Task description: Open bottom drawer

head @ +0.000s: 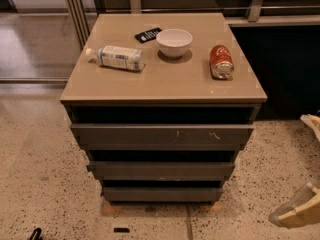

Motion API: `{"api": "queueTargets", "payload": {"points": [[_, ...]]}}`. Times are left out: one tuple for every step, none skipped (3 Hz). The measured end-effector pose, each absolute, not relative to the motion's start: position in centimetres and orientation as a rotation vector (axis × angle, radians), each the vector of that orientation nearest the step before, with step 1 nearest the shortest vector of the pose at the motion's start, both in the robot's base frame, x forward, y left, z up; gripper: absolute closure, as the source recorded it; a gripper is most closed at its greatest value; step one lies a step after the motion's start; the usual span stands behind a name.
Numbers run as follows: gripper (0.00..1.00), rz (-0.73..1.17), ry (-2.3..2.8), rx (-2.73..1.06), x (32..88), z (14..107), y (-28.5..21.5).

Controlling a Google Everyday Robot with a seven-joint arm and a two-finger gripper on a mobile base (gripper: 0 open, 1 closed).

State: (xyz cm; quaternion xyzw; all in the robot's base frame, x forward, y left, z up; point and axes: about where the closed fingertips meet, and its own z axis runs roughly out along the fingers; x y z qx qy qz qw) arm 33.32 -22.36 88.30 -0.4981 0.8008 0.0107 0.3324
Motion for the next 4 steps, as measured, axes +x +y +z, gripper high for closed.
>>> {"api": "queueTargets", "payload": {"points": [[0.0, 0.087, 2.113, -1.205, 33.0, 83.5, -22.4], [0.0, 0.131, 2.167, -1.094, 33.2, 75.9, -23.2], [0.15, 0.182, 2.246, -1.011, 33.9, 69.0, -24.1], [0.39, 0.19, 2.25, -1.0, 34.2, 68.4, -24.2]]}}
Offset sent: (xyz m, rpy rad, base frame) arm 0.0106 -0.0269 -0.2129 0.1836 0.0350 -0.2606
